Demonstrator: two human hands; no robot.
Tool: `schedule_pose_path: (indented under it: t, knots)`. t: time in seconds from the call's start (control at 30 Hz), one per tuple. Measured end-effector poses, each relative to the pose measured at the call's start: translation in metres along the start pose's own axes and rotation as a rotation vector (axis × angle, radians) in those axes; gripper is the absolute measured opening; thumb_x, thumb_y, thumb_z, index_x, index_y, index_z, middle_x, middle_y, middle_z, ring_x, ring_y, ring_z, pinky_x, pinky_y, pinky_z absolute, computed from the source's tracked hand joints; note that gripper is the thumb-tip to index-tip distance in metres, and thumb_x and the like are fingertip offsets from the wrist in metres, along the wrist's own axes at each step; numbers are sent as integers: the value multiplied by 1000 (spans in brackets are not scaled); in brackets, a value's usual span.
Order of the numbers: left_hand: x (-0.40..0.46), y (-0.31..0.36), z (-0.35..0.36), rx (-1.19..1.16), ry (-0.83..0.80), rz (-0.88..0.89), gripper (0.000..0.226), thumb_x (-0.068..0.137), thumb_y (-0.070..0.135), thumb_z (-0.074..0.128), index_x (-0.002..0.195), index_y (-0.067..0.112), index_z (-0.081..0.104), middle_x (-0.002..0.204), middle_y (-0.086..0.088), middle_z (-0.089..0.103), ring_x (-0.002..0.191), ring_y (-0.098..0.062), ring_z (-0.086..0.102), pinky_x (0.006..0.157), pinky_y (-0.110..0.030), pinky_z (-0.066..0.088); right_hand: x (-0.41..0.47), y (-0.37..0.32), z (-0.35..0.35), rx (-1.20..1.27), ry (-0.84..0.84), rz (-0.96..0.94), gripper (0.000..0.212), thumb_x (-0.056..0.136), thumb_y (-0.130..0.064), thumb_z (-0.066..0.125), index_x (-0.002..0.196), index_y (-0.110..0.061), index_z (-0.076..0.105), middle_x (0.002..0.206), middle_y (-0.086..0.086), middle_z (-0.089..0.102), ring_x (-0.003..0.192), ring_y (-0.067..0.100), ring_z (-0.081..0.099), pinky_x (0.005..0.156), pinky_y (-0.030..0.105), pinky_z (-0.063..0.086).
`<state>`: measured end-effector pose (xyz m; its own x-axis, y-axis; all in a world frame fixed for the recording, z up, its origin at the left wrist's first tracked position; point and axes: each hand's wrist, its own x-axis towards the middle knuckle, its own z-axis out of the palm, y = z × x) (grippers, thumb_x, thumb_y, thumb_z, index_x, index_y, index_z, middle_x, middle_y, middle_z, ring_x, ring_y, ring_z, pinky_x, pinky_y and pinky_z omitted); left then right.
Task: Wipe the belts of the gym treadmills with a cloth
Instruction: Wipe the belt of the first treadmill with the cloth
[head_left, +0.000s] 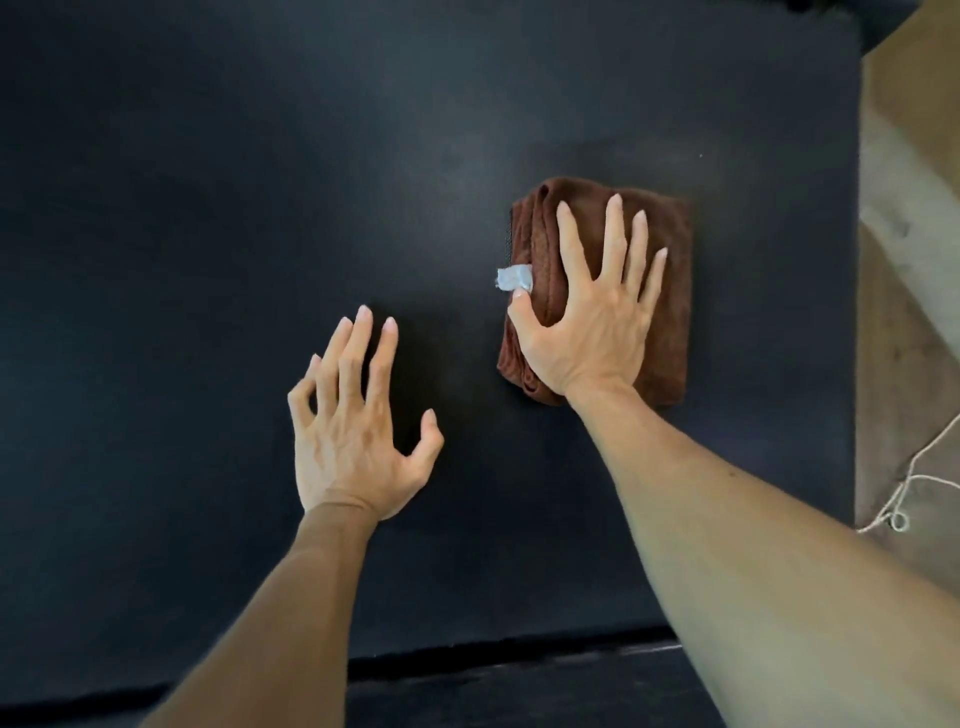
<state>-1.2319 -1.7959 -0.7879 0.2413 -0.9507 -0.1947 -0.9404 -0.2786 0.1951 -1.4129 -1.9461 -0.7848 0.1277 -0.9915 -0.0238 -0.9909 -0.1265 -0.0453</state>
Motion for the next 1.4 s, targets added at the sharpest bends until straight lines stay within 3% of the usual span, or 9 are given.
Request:
schedule_pose_path:
  t: [0.23, 0.43, 0.53, 0.9, 1.03, 1.2, 1.4]
  knots:
    - [12, 2, -14, -163, 118, -13, 84, 87, 42, 57, 160, 12, 27, 170, -8, 17, 155, -26, 24, 123, -50, 20, 5, -2, -3, 19, -17, 30, 84, 87, -70, 42, 163, -38, 26, 174, 8, 11, 160, 32, 7, 128, 56, 9]
    - [82, 24, -25, -218, 135, -242, 85, 94, 49, 47, 164, 19, 10, 173, -5, 3, 159, -21, 5, 127, -49, 8, 3, -3, -4, 32, -45, 31, 84, 87, -68, 45, 163, -37, 27, 174, 9, 10, 160, 33, 7, 128, 57, 9]
    - [88, 27, -18, -146, 141, -348, 83, 95, 50, 47, 164, 23, 9, 173, -2, -1, 159, -20, 1, 127, -50, 8, 4, -2, -5, 42, -54, 33, 85, 86, -67, 47, 163, -36, 28, 173, 9, 11, 160, 33, 6, 127, 57, 10]
    - [92, 28, -15, -153, 196, -364, 79, 92, 41, 58, 161, 27, 22, 171, 0, 8, 157, -23, 10, 122, -52, 17, 6, 3, -2, 41, -82, -22, 86, 87, -70, 39, 164, -34, 25, 174, 11, 9, 160, 35, 2, 127, 59, 5]
    - [90, 31, -12, -159, 221, -376, 79, 91, 42, 59, 160, 27, 24, 171, 2, 9, 157, -21, 11, 122, -50, 17, 51, 27, -4, 53, -24, -139, 83, 88, -69, 40, 163, -36, 30, 173, 10, 13, 160, 34, 7, 127, 58, 7]
    - [92, 27, -10, -161, 229, -359, 78, 92, 44, 58, 161, 27, 24, 171, 2, 8, 157, -21, 11, 122, -50, 18, 146, -10, -3, 3, -53, -27, 83, 92, -78, 27, 165, -37, 19, 174, 11, 7, 160, 36, 1, 127, 60, 1]
    - [92, 25, -8, -148, 229, -356, 76, 92, 46, 54, 160, 27, 25, 171, 2, 9, 157, -21, 10, 121, -51, 20, 156, -78, -3, 13, -81, -395, 81, 92, -74, 30, 165, -38, 20, 174, 9, 8, 160, 35, 1, 127, 59, 2]
